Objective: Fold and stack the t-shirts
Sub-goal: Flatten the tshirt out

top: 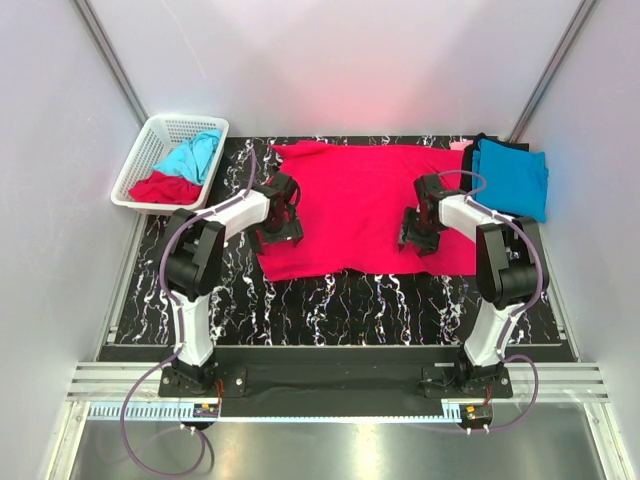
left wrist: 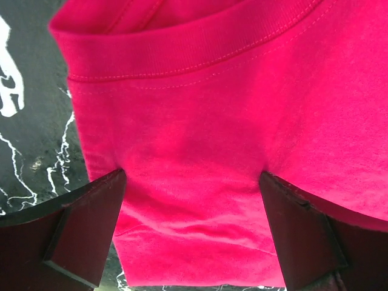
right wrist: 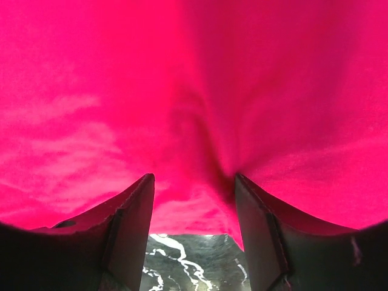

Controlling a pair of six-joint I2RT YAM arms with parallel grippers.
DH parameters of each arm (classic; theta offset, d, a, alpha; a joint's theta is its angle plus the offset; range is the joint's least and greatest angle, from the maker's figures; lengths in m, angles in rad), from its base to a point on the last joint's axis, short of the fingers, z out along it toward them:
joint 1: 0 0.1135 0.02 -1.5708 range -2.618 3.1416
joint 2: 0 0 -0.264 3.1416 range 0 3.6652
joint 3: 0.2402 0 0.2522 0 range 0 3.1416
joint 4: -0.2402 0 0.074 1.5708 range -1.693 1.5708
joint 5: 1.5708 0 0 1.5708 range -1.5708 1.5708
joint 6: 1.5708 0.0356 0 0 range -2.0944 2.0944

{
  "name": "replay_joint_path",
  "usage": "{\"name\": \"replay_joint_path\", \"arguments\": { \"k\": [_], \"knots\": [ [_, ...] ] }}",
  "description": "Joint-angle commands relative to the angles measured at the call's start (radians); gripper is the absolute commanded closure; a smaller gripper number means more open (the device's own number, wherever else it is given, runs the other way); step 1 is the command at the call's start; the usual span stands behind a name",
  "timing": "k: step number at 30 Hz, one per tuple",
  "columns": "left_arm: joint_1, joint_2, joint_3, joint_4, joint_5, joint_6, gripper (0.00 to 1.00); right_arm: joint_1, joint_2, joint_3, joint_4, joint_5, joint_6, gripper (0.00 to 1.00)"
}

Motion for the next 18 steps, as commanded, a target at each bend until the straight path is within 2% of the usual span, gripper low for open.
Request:
{"name": "replay_joint_path", "arguments": {
  "k": [1,8,15,18],
  "knots": [
    [-0.011,0.024,-0.046,-0.029,-0.019,-0.003,0.01,0.047,-0.018,-0.048,-0.023,0.003,0.023,0.38],
    [-0.02,0.017,-0.165,-0.03,-0.034,-0.035,0.01,0.093,-0.045,-0.082,-0.025,0.02,0.037,0.39],
    [-0.006,-0.118,-0.331,-0.029,-0.04,-0.121,0.01,0.125,-0.068,-0.138,-0.023,0.036,0.06,0.39],
    [-0.006,-0.207,-0.392,-0.081,-0.115,-0.183,0.01,0.139,-0.09,-0.167,-0.022,0.036,0.071,0.39]
  ]
}}
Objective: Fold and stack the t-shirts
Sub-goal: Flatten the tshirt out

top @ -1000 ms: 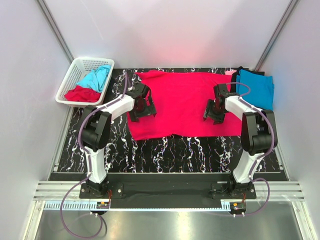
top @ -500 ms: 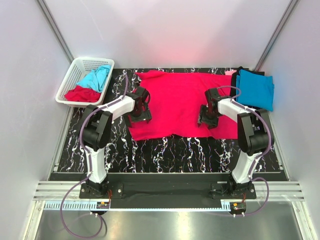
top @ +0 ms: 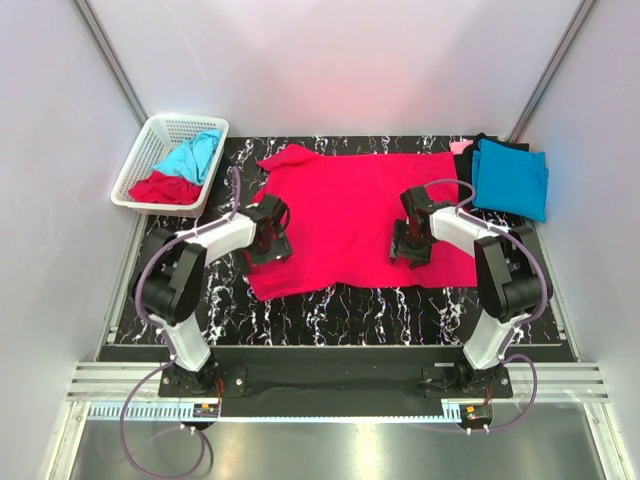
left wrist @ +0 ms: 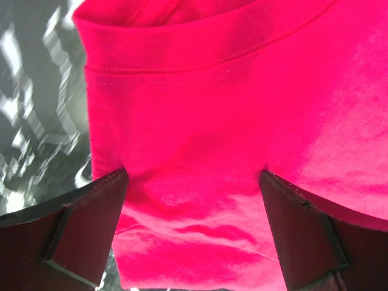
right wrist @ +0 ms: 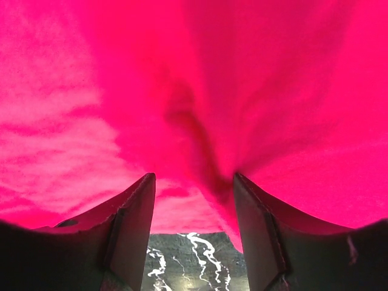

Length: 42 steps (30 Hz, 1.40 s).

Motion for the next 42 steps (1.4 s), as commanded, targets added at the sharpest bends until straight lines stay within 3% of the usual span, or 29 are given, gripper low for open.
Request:
{"name": "replay_joint_path", "arguments": {
  "k": [1,7,16,24,29,35,39,42],
  "knots": [
    [0.008,-0.041,-0.12,-0.188,-0.087,-0.089,0.01,0.027,-0.018,-0.069,-0.031,0.004,0.036,0.39],
    [0.011,-0.144,-0.168,-0.248,-0.124,-0.156,0.01,0.1,-0.075,-0.109,-0.025,0.005,0.082,0.39],
    [0.12,-0.148,-0.042,-0.352,-0.216,-0.113,0.01,0.246,-0.066,-0.096,-0.02,0.004,0.165,0.41],
    [0.143,-0.262,-0.035,-0.404,-0.219,-0.098,0.01,0.291,-0.239,-0.049,-0.124,0.151,0.282,0.43],
    [0.143,-0.374,0.04,-0.343,-0.121,0.026,0.01,0.291,-0.322,0.094,-0.205,0.243,0.204,0.38],
    [0.146,-0.379,0.122,-0.224,0.091,0.19,0.01,0.263,-0.216,0.304,-0.288,0.297,0.089,0.32],
    [0.149,-0.339,0.151,-0.119,0.226,0.246,0.01,0.06,-0.135,0.361,-0.241,0.137,0.013,0.32],
    [0.163,-0.215,0.195,-0.076,0.278,0.25,0.01,-0.005,-0.019,0.422,-0.236,0.033,-0.065,0.32]
  ]
}}
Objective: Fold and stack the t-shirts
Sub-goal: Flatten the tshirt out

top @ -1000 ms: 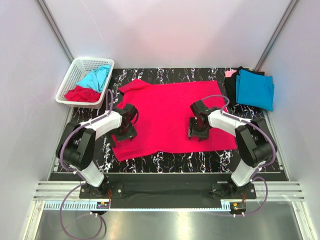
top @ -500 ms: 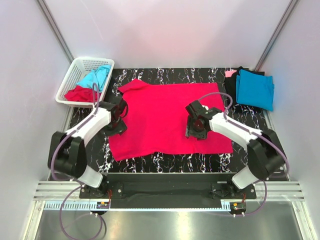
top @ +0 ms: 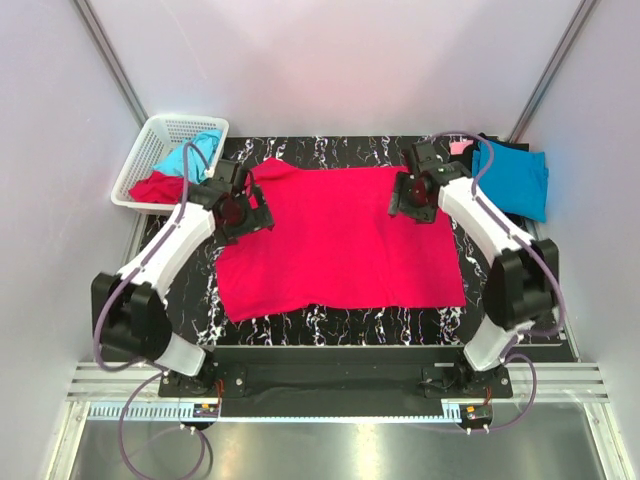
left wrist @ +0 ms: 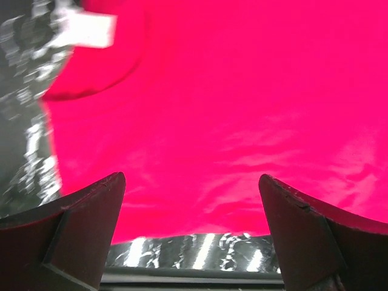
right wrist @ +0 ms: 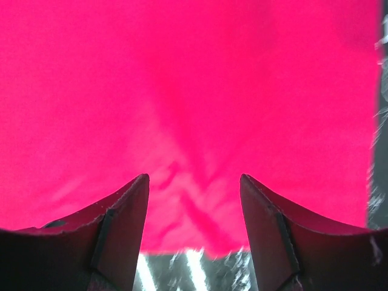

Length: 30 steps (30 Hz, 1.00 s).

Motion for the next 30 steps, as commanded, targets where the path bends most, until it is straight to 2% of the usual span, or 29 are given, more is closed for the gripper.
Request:
{"name": "replay_joint_path", "arguments": {
  "k": [1,6,9,20,26,30],
  "knots": [
    [0.019,0.155,0.117,0.086,0.112,0.055,0.01,-0.074,0.162,0.083,-0.018,-0.11,-0.128,0.32],
    [0.019,0.406,0.308,-0.006,0.002,0.04,0.01,-0.081,0.38,0.218,-0.088,-0.072,-0.196,0.34],
    [0.017,0.488,0.37,-0.051,-0.02,0.032,0.01,-0.081,0.419,0.221,-0.084,-0.08,-0.189,0.35],
    [-0.019,0.565,0.324,-0.128,-0.153,0.035,0.01,-0.081,0.463,0.128,-0.082,-0.012,-0.17,0.35],
    [-0.055,0.605,0.213,-0.111,-0.113,0.003,0.01,-0.079,0.446,0.004,-0.052,0.005,-0.145,0.35],
    [-0.078,0.591,0.134,-0.082,-0.092,-0.022,0.01,-0.076,0.367,-0.082,-0.025,-0.003,-0.13,0.35]
  ]
}}
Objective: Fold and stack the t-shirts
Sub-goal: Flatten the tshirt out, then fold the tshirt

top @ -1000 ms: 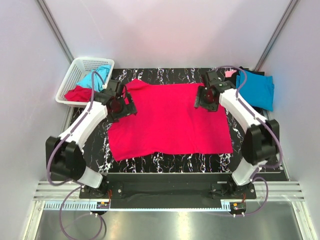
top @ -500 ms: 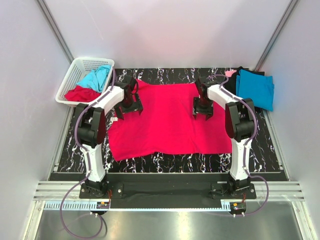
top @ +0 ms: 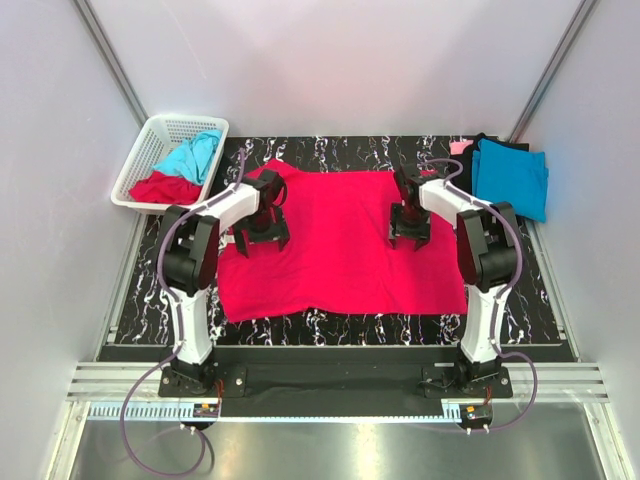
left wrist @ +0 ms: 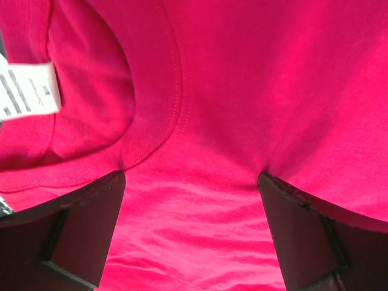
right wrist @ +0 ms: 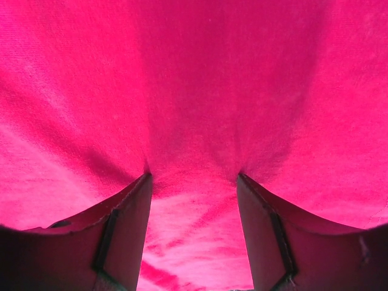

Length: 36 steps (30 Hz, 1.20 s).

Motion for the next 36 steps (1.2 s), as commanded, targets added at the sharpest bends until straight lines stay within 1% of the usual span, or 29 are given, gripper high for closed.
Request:
{"name": "replay_joint_path", "arguments": {
  "k": [1,7,8,11,12,15,20,24,25,26,28,29,30,31,32,34,35,36],
  "knots": [
    [-0.033,0.011,-0.105,0.002,0.007,-0.022,0.01,0.008,-0.021,-0.11,-0.032,0.05,0.01,0.35],
    [-0.066,-0.096,-0.294,0.049,0.001,-0.081,0.01,0.027,-0.146,-0.248,-0.006,0.056,0.036,0.36],
    [-0.072,-0.139,-0.346,0.054,-0.007,-0.093,0.01,0.031,-0.162,-0.28,-0.001,0.055,0.039,0.36],
    [-0.107,-0.207,-0.424,0.055,-0.045,-0.145,0.01,0.042,-0.22,-0.34,0.003,0.053,0.056,0.36],
    [-0.124,-0.251,-0.481,0.059,-0.048,-0.171,0.01,0.046,-0.248,-0.352,0.005,0.053,0.064,0.36],
    [-0.168,-0.341,-0.584,0.072,-0.048,-0.225,0.01,0.057,-0.3,-0.394,0.01,0.053,0.076,0.36],
    [-0.195,-0.426,-0.652,0.075,-0.079,-0.251,0.01,0.062,-0.341,-0.403,0.002,0.07,0.084,0.36],
    [-0.19,-0.465,-0.578,0.045,-0.111,-0.208,0.01,0.062,-0.389,-0.362,-0.019,0.101,0.084,0.36],
    [-0.19,-0.474,-0.551,0.033,-0.116,-0.199,0.01,0.062,-0.401,-0.33,-0.027,0.119,0.082,0.36],
    [-0.187,-0.478,-0.473,0.013,-0.126,-0.191,0.01,0.062,-0.415,-0.313,-0.044,0.127,0.079,0.36],
    [-0.185,-0.489,-0.378,-0.079,-0.154,-0.176,0.01,0.062,-0.461,-0.252,-0.076,0.153,0.081,0.36],
    [-0.185,-0.495,-0.286,-0.107,-0.18,-0.17,0.01,0.062,-0.491,-0.23,-0.087,0.154,0.076,0.36],
    [-0.184,-0.504,-0.233,-0.159,-0.191,-0.156,0.01,0.063,-0.505,-0.208,-0.092,0.154,0.067,0.36],
    [-0.181,-0.511,-0.187,-0.181,-0.198,-0.147,0.01,0.062,-0.516,-0.166,-0.101,0.157,0.064,0.35],
    [-0.176,-0.518,-0.096,-0.196,-0.205,-0.135,0.01,0.062,-0.531,-0.144,-0.122,0.159,0.061,0.34],
    [-0.152,-0.523,-0.026,-0.219,-0.196,-0.095,0.01,0.062,-0.536,-0.089,-0.144,0.17,0.058,0.34],
    [-0.129,-0.512,0.036,-0.215,-0.177,-0.067,0.01,0.062,-0.527,-0.064,-0.153,0.171,0.058,0.33],
    [-0.113,-0.497,0.061,-0.213,-0.165,-0.052,0.01,0.062,-0.518,-0.064,-0.156,0.171,0.059,0.33]
  ]
}}
